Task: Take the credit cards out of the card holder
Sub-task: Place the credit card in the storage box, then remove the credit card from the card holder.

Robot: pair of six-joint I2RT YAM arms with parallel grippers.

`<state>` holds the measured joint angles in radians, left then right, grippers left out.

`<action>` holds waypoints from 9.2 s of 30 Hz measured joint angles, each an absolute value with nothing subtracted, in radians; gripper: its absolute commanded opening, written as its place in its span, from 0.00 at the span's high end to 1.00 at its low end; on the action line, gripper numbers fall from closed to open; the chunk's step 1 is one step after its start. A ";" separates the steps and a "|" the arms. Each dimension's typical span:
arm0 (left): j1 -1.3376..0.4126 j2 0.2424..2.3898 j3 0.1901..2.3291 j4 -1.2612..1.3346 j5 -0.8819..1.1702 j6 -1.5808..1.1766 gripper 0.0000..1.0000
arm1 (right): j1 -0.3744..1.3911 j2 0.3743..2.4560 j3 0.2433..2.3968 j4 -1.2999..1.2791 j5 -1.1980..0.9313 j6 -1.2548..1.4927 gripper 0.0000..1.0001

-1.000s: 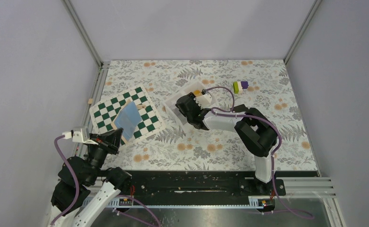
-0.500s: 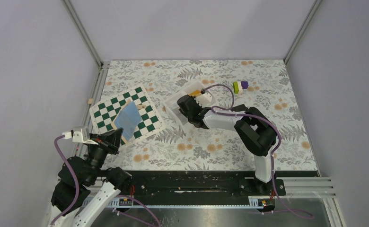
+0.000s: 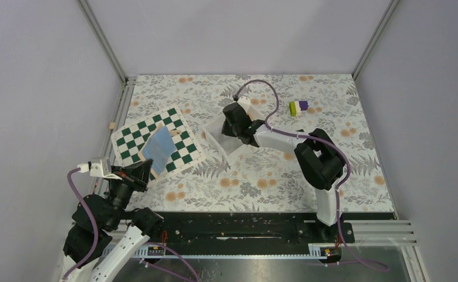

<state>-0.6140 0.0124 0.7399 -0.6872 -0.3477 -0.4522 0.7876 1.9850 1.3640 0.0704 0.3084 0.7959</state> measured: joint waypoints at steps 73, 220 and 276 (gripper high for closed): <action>-0.615 0.012 0.740 -0.686 -0.345 -0.442 1.00 | 0.786 2.233 1.679 -0.291 0.149 -0.523 1.00; -0.615 0.110 0.595 -0.328 0.407 -0.735 1.00 | 1.364 0.980 0.995 -0.091 0.220 0.320 0.43; -0.615 0.166 0.580 -0.194 0.515 -0.771 1.00 | 0.896 1.143 0.714 0.753 -0.711 0.870 0.98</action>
<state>-0.6151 0.1658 0.5800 -0.1936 0.5152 -0.7712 0.8959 1.1427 0.7139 0.7532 -0.7109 0.8696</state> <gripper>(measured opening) 0.036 0.018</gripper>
